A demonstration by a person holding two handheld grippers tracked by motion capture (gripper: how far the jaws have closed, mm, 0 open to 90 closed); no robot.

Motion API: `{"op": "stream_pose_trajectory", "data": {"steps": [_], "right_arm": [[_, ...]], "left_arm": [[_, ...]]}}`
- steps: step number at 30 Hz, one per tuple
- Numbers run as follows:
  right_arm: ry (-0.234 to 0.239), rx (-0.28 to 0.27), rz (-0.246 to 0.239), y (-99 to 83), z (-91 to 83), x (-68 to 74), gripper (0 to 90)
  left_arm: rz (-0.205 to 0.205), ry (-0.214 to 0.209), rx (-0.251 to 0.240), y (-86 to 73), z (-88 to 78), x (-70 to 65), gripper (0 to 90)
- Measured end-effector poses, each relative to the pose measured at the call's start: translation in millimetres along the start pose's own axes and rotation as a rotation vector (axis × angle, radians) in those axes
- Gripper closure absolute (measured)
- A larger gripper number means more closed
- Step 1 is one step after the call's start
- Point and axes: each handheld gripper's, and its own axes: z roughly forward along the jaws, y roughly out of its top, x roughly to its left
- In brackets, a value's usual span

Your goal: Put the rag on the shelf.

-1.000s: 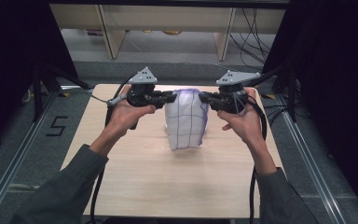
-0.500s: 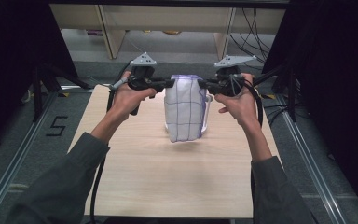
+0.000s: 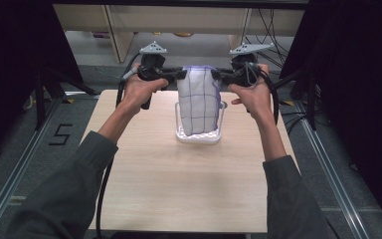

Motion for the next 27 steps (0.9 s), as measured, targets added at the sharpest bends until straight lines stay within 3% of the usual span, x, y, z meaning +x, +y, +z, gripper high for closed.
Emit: {"op": "stream_pose_trajectory", "data": {"steps": [4,9,14,16,18,20,24,27], "right_arm": [[-0.018,-0.005,0.004,6.2,4.8,-8.4,85.2],[-0.042,-0.006,0.020,13.7,10.8,-15.9,85.3],[-0.053,-0.026,0.032,21.8,13.1,-20.9,85.2],[-0.065,-0.011,0.024,23.8,16.0,-23.0,85.2],[-0.072,-0.006,0.047,24.0,20.0,-24.2,85.1],[-0.085,-0.018,0.035,23.0,26.2,-28.8,85.0],[-0.094,-0.011,0.071,19.0,36.7,-33.7,84.8],[-0.114,-0.004,0.072,13.9,45.2,-39.9,84.7]], "left_arm": [[0.035,0.025,-0.013,9.2,4.3,2.8,80.8],[0.039,0.032,-0.015,17.5,11.1,9.1,80.8],[0.017,0.033,-0.024,22.9,17.1,15.8,80.8],[0.010,0.042,-0.025,21.7,22.5,20.4,80.7],[0.011,0.052,-0.024,20.7,28.0,25.1,80.5],[-0.005,0.060,-0.025,19.7,33.2,29.7,80.5],[-0.014,0.065,-0.019,15.2,44.3,35.6,80.3],[-0.029,0.060,-0.020,9.8,52.8,41.3,80.3]]}}
